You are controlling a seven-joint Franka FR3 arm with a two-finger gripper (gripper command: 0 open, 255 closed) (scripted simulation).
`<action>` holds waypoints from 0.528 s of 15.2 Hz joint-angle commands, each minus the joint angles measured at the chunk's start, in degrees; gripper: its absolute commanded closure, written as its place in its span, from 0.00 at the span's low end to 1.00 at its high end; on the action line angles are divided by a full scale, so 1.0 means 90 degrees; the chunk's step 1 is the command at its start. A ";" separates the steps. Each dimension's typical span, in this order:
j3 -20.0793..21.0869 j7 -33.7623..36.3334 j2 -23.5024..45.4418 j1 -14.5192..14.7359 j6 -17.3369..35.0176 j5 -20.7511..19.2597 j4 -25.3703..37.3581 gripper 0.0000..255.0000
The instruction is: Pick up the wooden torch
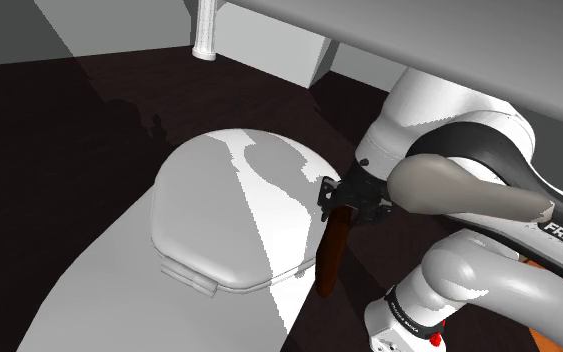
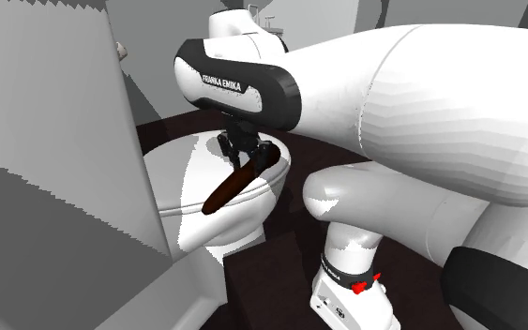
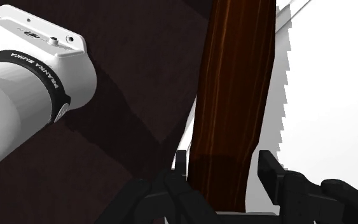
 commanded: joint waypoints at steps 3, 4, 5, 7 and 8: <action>0.0009 -0.0003 0.0003 0.0001 0.0010 0.0008 -0.0013 1.00; 0.0006 -0.0004 0.0000 0.0002 0.0008 0.0006 -0.0016 1.00; 0.0003 -0.0004 -0.0003 0.0004 0.0005 0.0004 -0.0017 1.00; 0.0003 0.0002 0.0002 0.0004 0.0000 0.0004 -0.0005 1.00; -0.0053 -0.0001 0.0016 -0.0022 -0.0063 -0.0050 0.0074 1.00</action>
